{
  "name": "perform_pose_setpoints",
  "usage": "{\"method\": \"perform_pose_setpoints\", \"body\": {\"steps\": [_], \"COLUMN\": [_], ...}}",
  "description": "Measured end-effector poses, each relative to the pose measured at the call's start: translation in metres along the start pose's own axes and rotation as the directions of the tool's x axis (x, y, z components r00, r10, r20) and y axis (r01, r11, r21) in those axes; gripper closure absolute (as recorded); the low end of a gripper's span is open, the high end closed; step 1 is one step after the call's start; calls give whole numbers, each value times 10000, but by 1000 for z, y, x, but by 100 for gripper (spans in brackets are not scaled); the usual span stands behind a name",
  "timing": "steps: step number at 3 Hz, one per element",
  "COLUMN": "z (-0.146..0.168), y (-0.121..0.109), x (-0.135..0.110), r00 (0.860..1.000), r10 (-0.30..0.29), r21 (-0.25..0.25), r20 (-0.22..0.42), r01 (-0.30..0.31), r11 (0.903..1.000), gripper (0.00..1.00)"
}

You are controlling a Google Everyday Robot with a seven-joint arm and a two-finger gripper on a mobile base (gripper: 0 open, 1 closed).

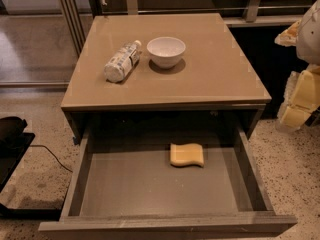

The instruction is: Pick sponge from top drawer and place on counter

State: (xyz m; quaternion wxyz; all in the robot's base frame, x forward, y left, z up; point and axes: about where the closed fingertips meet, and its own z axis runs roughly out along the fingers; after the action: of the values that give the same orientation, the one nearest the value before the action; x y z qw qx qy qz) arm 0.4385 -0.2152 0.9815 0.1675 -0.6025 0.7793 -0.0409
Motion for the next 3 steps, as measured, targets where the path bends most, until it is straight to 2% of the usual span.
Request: {"method": "perform_pose_setpoints", "body": {"steps": [2,3], "z": [11,51], "y": [-4,-9], "x": [1,9], "r00": [9999,9972], "r10": [37,-81], "r21": [-69,-393], "r20": [131,739], "r01": [-36,111], "r11": [10000,9992], "gripper": [0,0]}}
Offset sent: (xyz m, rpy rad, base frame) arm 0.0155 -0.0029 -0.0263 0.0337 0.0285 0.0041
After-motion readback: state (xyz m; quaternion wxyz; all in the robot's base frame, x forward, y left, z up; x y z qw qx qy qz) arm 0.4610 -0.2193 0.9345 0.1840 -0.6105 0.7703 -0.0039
